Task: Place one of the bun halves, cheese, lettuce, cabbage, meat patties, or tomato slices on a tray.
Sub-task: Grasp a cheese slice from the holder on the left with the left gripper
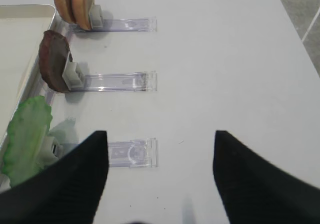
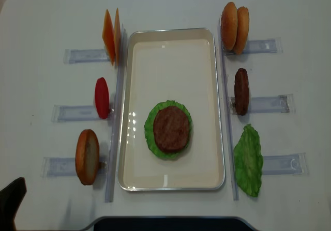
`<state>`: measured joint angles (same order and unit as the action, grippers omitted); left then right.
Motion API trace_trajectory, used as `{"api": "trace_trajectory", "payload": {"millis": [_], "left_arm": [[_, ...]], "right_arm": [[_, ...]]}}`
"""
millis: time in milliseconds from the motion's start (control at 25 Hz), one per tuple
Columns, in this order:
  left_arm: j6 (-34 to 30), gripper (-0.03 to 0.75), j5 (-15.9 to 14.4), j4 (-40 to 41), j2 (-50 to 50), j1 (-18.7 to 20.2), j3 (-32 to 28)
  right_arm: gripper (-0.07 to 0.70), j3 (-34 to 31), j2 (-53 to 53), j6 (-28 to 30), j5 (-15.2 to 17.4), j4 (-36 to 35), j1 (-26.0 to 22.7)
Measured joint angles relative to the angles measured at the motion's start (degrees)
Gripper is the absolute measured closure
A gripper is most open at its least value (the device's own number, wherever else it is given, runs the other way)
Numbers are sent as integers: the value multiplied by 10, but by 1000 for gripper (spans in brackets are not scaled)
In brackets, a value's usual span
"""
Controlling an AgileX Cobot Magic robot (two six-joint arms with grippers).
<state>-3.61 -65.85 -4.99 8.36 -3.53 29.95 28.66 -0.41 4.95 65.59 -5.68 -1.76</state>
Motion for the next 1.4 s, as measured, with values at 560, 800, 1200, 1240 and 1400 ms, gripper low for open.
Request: {"api": "trace_trajectory", "payload": {"millis": [560,800,1200,1240,1400], "left_arm": [[0,240,-9,1,258,0,108],[0,240,-8,9,381,0,174],[0,240,-23,29,542,0,278],[0,240,-23,31,556,0,288],[0,240,-26,39,608,0,336]], "right_arm": [[171,0,0,0,0,0,0],[171,0,0,0,0,0,0],[171,0,0,0,0,0,0],[171,0,0,0,0,0,0],[171,0,0,0,0,0,0]]}}
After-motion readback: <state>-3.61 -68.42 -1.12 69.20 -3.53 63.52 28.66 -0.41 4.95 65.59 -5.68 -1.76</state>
